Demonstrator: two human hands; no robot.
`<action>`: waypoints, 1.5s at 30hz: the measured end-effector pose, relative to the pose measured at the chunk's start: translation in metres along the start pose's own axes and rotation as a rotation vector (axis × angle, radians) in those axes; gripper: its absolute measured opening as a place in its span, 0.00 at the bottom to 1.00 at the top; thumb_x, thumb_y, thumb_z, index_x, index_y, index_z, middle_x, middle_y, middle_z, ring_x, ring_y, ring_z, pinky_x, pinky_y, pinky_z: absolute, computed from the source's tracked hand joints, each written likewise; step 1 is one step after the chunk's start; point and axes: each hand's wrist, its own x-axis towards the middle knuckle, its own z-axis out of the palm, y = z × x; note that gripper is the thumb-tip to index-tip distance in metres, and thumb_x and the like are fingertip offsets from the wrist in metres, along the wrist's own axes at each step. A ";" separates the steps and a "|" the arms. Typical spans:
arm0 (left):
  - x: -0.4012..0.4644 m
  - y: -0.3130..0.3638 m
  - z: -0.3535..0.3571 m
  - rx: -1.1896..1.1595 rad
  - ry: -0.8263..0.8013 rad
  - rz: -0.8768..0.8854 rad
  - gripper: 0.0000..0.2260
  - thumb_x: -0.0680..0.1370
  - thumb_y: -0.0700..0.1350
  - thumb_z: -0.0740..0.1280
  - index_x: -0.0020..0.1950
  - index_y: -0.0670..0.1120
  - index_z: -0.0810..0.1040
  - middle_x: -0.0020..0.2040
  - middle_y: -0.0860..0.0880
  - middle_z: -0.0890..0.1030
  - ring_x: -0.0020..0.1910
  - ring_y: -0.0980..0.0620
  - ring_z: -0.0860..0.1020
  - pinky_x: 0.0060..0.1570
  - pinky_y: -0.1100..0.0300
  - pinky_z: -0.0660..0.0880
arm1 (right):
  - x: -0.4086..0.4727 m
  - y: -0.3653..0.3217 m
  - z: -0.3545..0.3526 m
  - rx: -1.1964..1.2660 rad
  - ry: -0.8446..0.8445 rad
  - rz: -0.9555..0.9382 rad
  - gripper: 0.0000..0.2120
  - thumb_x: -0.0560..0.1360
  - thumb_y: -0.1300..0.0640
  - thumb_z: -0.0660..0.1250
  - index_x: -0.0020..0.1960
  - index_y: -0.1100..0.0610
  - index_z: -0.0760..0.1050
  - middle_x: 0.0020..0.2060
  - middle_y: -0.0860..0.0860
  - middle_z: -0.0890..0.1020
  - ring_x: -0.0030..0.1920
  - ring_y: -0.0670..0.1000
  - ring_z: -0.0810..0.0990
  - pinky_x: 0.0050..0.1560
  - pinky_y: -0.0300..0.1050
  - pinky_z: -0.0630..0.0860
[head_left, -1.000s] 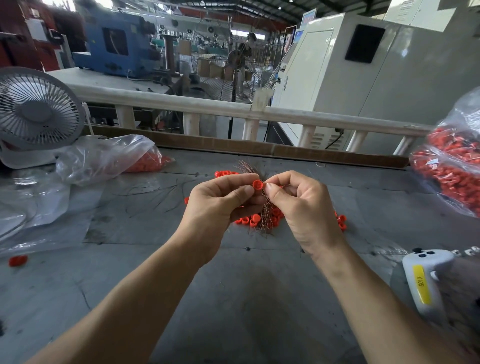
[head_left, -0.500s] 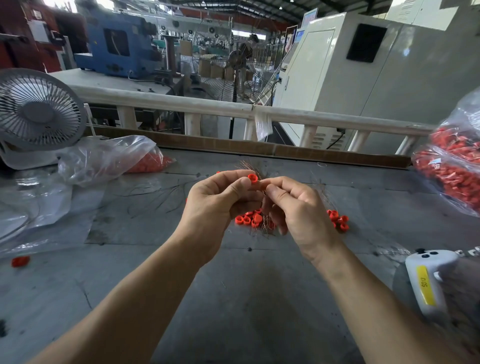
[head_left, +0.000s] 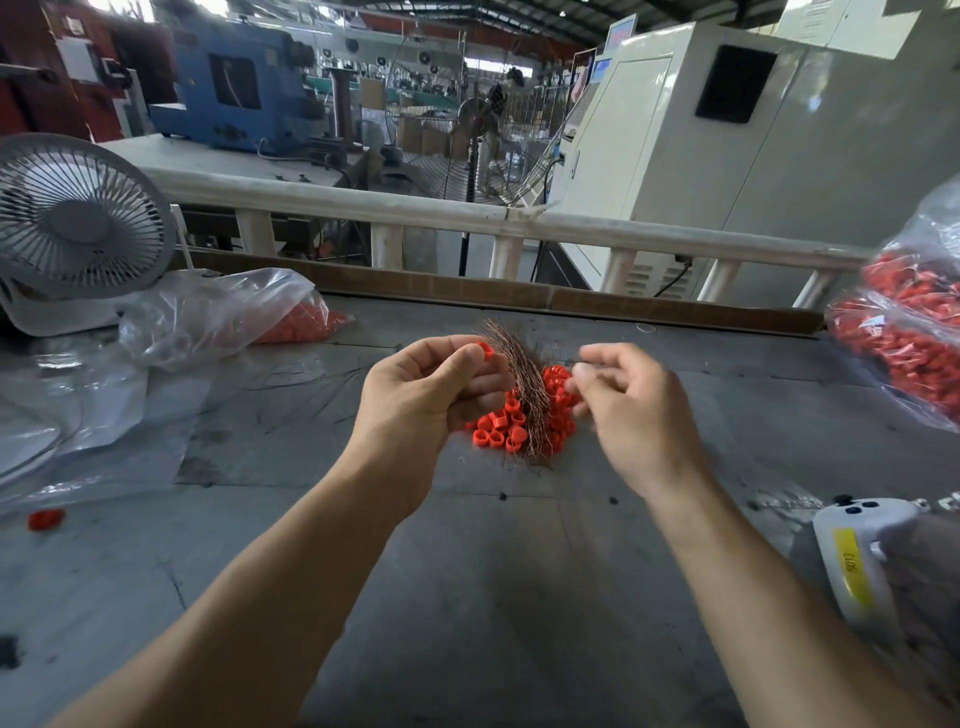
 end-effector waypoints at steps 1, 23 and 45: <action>0.000 0.000 0.000 0.004 0.019 -0.002 0.04 0.81 0.36 0.68 0.53 0.38 0.81 0.47 0.38 0.86 0.45 0.44 0.86 0.45 0.57 0.84 | 0.004 0.006 -0.005 -0.143 0.067 0.018 0.03 0.78 0.52 0.70 0.51 0.47 0.81 0.40 0.44 0.85 0.44 0.50 0.85 0.50 0.49 0.81; 0.003 -0.003 -0.003 0.051 0.074 -0.012 0.04 0.81 0.37 0.69 0.53 0.37 0.82 0.45 0.39 0.86 0.41 0.47 0.84 0.42 0.58 0.83 | 0.009 0.025 0.011 -0.574 -0.014 0.073 0.10 0.76 0.49 0.73 0.39 0.49 0.78 0.31 0.41 0.77 0.34 0.45 0.76 0.33 0.42 0.67; 0.001 -0.010 -0.001 0.133 -0.093 -0.011 0.05 0.80 0.39 0.70 0.54 0.38 0.82 0.46 0.38 0.86 0.45 0.43 0.86 0.46 0.55 0.82 | -0.015 -0.013 0.013 0.398 -0.213 -0.115 0.05 0.73 0.50 0.74 0.46 0.50 0.84 0.39 0.49 0.87 0.41 0.45 0.84 0.45 0.40 0.79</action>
